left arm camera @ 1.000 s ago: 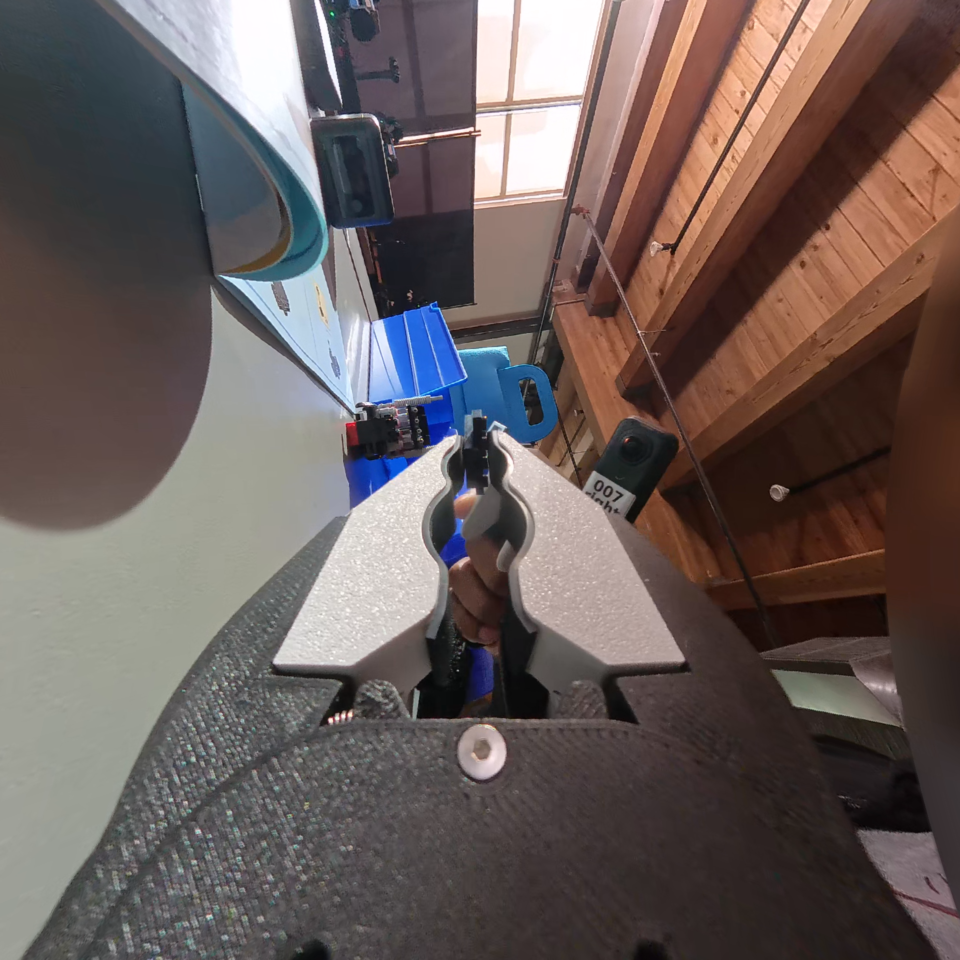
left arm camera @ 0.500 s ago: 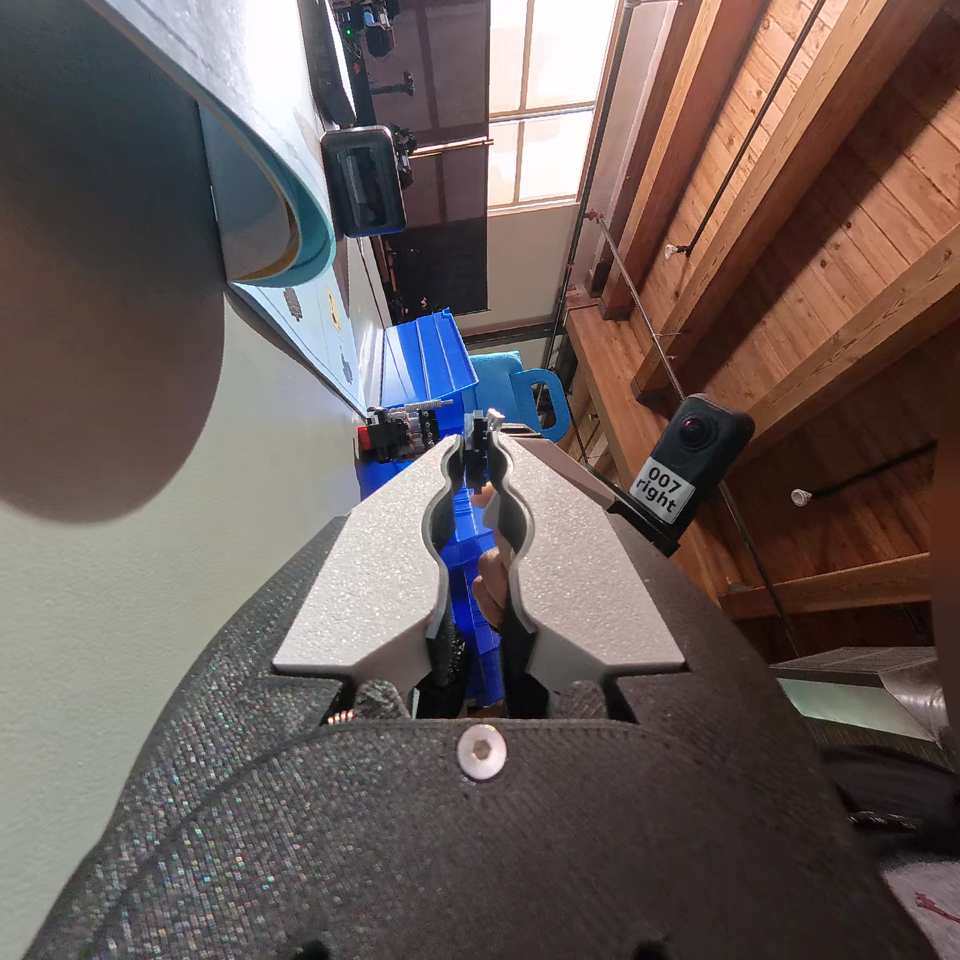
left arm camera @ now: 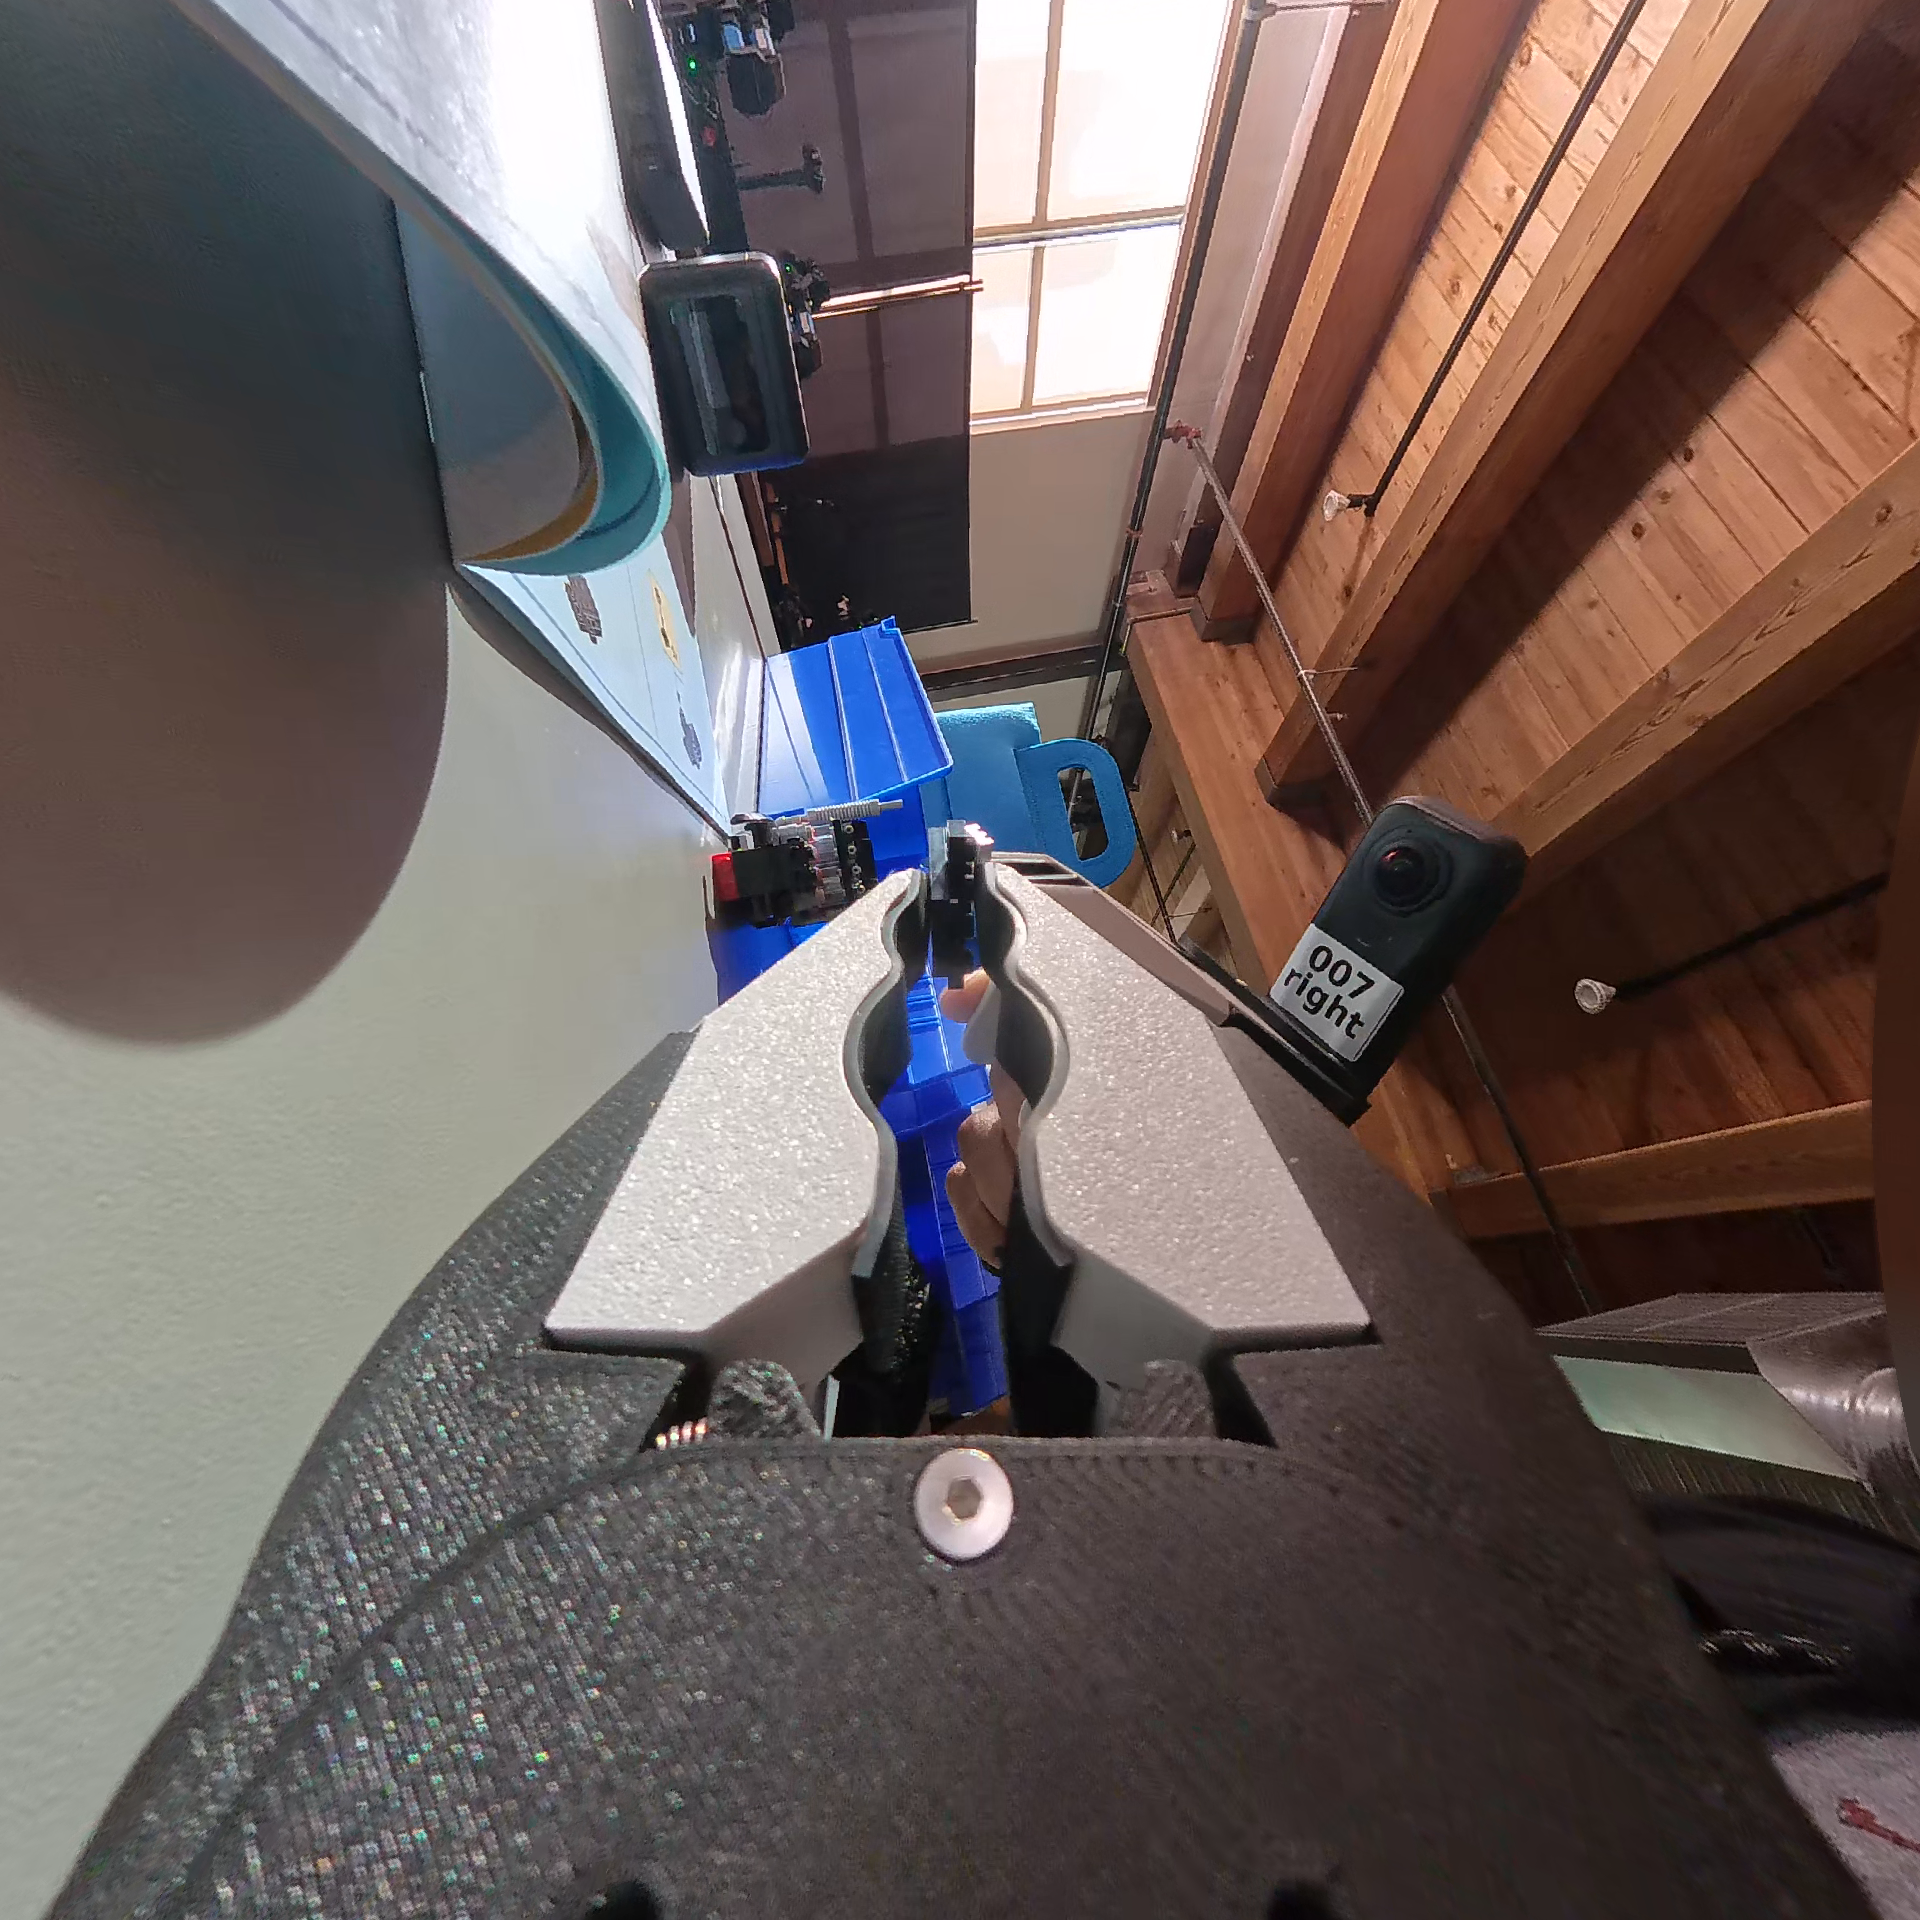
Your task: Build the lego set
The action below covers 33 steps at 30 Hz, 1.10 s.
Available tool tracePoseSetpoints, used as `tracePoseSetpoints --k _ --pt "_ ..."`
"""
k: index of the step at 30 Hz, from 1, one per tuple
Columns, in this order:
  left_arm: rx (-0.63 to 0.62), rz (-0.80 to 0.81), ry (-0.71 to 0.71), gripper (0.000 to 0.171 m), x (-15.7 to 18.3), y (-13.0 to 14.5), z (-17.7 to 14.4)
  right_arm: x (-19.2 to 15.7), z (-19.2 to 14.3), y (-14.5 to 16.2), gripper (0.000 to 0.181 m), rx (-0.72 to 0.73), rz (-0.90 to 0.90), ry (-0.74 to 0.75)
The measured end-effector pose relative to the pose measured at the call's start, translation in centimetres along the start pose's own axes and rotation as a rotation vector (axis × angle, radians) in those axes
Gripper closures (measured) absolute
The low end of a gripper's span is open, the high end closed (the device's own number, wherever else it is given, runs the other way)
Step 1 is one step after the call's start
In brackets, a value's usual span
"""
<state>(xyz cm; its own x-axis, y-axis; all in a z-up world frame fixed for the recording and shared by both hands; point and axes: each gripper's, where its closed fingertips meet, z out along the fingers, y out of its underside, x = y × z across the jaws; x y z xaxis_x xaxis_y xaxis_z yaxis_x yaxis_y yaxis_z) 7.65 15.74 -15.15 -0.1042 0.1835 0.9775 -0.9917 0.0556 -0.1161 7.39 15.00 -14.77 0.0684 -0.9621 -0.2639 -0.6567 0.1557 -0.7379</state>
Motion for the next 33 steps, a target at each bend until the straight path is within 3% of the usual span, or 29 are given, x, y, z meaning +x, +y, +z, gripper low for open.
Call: tracePoseSetpoints --k 33 --pt "0.003 -0.003 0.013 0.163 0.16 -0.06 -0.04 -0.38 -0.05 -0.14 0.167 0.034 0.016 -0.031"
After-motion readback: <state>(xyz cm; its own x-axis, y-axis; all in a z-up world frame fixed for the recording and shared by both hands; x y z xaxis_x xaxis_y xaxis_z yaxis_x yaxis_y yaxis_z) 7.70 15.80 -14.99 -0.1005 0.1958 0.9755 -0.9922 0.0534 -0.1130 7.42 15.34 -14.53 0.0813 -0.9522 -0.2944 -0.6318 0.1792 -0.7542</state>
